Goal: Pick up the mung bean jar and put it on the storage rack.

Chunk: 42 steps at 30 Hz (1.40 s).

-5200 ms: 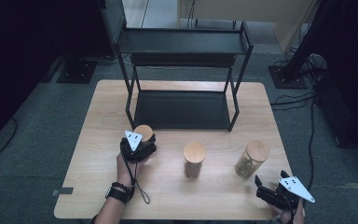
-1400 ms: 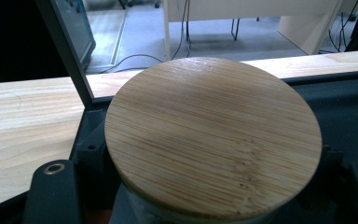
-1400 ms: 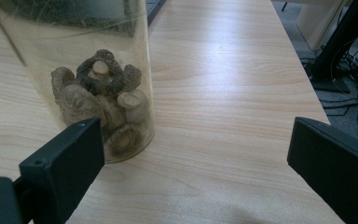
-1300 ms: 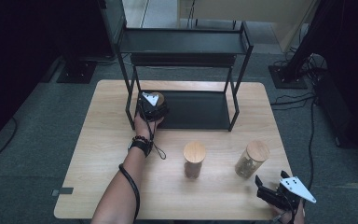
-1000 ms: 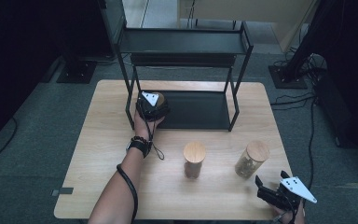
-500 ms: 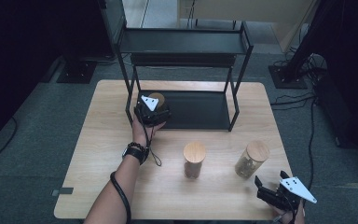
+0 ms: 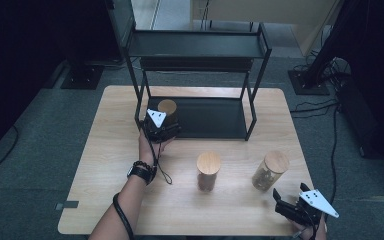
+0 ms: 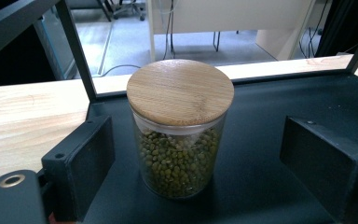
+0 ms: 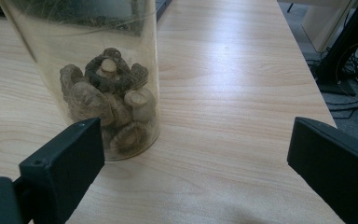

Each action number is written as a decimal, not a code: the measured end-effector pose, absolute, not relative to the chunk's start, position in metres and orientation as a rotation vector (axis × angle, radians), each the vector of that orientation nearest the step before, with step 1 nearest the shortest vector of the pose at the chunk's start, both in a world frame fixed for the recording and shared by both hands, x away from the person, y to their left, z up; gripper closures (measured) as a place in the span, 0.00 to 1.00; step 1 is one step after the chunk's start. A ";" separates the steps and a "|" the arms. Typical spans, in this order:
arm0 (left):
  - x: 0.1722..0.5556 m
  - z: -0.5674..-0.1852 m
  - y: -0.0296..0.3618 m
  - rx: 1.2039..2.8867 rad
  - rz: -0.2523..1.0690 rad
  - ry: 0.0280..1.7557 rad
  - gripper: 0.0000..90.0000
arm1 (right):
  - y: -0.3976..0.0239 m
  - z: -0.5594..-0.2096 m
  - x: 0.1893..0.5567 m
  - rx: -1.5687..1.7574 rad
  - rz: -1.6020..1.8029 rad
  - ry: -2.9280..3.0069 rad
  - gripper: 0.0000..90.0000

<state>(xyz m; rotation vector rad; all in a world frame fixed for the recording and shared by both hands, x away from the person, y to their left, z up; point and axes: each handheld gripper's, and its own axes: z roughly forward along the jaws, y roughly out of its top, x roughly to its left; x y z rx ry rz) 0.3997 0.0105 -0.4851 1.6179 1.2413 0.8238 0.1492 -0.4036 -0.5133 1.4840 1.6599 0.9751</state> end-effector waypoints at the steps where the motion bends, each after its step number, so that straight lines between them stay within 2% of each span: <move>1: 0.398 -0.485 0.011 1.615 0.822 1.236 0.12 | -0.404 -0.513 0.149 1.484 0.975 1.660 0.04; 42: 0.348 -0.505 0.031 1.633 0.803 1.170 0.12 | -0.403 -0.513 0.149 1.484 0.970 1.656 0.04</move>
